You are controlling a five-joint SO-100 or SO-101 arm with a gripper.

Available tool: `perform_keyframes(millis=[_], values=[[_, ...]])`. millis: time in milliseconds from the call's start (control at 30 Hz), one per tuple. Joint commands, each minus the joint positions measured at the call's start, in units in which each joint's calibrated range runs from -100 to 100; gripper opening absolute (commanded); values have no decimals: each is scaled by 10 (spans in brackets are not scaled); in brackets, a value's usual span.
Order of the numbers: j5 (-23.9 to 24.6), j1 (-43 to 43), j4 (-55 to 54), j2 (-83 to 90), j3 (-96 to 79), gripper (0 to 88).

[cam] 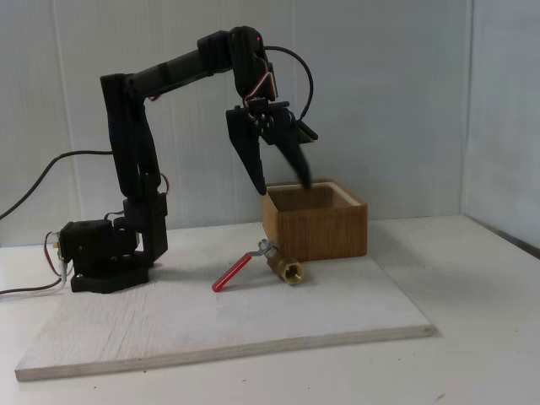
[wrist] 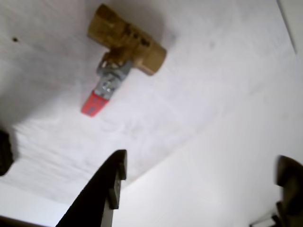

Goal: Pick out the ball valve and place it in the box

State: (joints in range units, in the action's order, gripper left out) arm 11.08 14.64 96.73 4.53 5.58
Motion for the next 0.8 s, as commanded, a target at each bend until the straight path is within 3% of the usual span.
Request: perform_keyframes(millis=[0, 267, 467, 767], values=[[0, -14, 5, 2, 24, 482], [4, -37, 0, 1, 6, 503], [55, -41, -36, 1, -79, 502], [56, -71, -67, 1, -172, 502]])
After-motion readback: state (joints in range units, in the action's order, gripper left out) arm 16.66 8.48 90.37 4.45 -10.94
